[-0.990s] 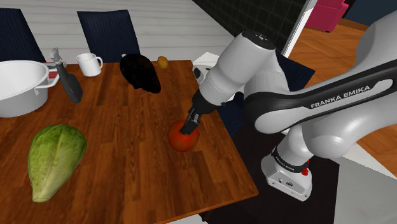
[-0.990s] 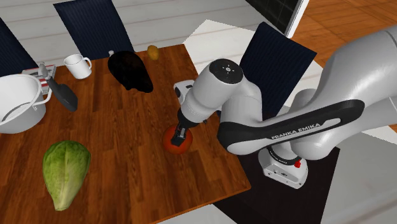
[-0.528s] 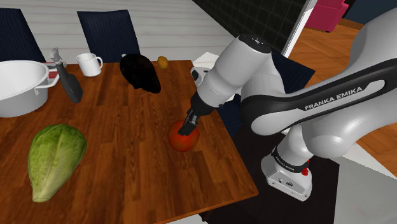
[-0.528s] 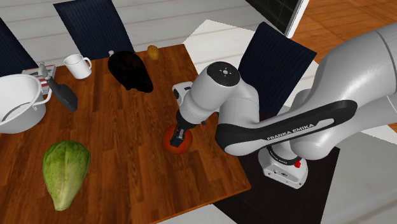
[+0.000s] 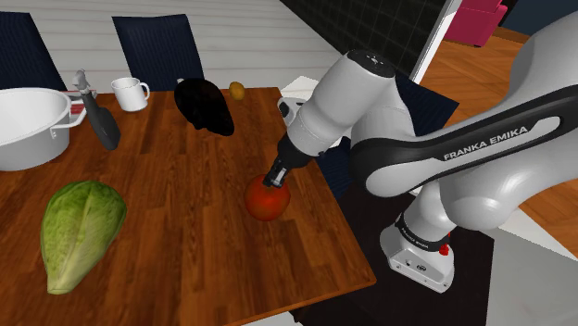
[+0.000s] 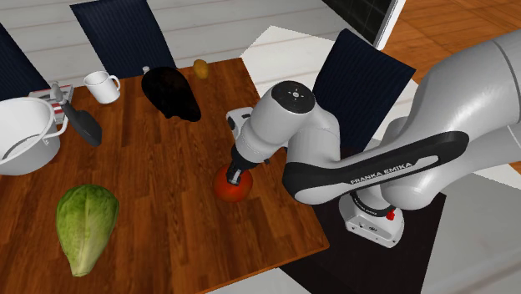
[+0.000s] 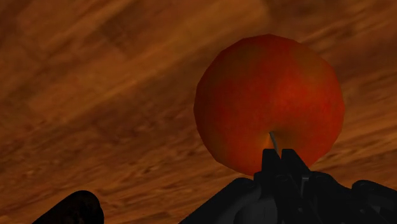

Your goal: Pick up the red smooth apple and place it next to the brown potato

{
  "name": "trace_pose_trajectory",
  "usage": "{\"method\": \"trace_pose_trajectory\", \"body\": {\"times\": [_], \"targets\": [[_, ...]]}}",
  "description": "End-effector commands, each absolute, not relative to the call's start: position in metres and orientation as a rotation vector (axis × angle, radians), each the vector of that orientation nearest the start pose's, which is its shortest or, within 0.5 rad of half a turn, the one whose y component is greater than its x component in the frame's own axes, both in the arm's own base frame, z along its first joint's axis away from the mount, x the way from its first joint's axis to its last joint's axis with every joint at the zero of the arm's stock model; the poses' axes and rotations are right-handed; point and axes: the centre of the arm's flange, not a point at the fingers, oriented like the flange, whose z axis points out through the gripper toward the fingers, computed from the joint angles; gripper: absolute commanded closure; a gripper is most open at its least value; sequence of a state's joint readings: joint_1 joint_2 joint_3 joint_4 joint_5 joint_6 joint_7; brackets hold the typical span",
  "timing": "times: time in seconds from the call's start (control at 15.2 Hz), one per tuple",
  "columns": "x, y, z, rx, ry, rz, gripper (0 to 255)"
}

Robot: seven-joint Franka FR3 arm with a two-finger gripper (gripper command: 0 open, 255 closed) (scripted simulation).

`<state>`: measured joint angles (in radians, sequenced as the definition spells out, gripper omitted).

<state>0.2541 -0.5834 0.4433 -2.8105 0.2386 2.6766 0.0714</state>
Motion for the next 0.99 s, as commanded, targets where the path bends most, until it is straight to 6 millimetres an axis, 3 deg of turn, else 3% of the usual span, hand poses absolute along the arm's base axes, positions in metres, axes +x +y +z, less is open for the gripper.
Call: {"method": "trace_pose_trajectory", "body": {"times": [0.0,0.2,0.92], "targets": [[0.300,0.230,0.397,-2.943,-0.625,-0.649,255],[0.300,0.230,0.397,-2.943,-0.625,-0.649,255],[0.300,0.230,0.455,-2.943,-0.625,-0.649,255]]}}
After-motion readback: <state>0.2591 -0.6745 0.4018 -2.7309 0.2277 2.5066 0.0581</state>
